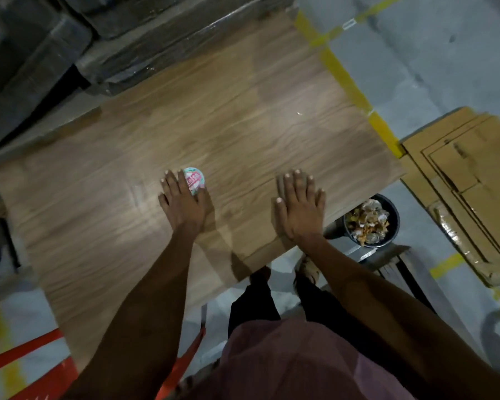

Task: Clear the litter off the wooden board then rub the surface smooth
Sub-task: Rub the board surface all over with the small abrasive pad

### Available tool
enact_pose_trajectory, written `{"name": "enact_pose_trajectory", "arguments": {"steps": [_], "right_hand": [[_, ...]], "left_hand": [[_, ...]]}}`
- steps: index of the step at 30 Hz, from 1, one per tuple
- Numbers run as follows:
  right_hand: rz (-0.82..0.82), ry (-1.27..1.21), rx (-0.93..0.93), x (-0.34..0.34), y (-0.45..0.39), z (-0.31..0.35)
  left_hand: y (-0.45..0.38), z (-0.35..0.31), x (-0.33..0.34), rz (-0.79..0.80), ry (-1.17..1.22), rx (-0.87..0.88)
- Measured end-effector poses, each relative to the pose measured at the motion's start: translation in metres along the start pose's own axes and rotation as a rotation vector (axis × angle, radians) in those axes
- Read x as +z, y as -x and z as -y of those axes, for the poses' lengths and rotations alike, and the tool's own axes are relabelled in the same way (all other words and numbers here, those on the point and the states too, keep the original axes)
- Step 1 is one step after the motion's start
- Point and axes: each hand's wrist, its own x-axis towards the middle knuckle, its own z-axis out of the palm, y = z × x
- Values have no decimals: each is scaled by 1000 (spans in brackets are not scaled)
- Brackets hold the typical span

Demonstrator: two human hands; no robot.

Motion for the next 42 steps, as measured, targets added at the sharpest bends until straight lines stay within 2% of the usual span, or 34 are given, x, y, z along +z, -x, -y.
{"name": "enact_pose_trajectory", "arguments": {"steps": [3,6,9,13,15,17,19,23,28,30,34,35,36,40,42], "right_hand": [[68,8,-162,7,24,11],[63,56,-339,16,47,4],[59,97,-355,7,42,-20],[110,50,-252,-5,39,-42],[180,66,-332,-7,50,-41],[243,104,-493,-6,66,-41],[256,118,-582,-2,76,-49],[200,161,-565,-10,76,-72],[208,191,-396,-25,55,-96],[239,180,-388,-28,55,-94],[342,258,-730,-38,52,-92],[346,285,-756,-39,49,-95],[338,305,-723,-42,47,-99],[271,301,-392,-53,36,-122],[277,282,-328,-59,33,-124]], "left_hand": [[50,-18,14,-6,26,-65],[93,-49,24,49,70,-155],[123,-69,32,85,58,-183],[149,-81,39,90,32,-200],[156,-90,40,107,37,-220],[161,-98,39,130,54,-251],[163,-104,35,157,53,-257],[170,-100,30,197,20,-219],[192,-99,34,195,4,-198],[197,-106,37,203,-7,-214],[198,-116,36,228,-18,-253],[197,-117,35,232,-26,-252],[197,-118,34,235,-32,-247],[198,-115,30,229,-15,-242],[195,-118,27,222,-13,-241]]}}
